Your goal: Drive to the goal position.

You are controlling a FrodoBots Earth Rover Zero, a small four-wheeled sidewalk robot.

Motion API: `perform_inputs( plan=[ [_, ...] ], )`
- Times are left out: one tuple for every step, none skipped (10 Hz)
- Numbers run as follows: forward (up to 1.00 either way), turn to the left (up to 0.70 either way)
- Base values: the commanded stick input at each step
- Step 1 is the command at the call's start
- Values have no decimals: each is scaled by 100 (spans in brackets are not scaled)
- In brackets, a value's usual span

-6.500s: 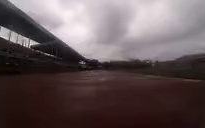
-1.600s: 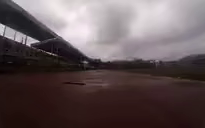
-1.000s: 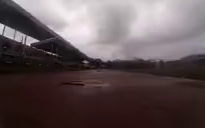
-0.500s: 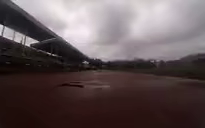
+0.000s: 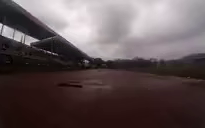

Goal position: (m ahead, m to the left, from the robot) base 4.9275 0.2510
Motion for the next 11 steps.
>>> perform_inputs(
  plan=[
    [50,0],
    [50,0],
    [50,0],
    [50,0],
    [50,0],
    [50,-35],
    [50,-44],
    [50,-50],
    [50,-50],
    [50,-50],
    [50,-50]
  ],
)
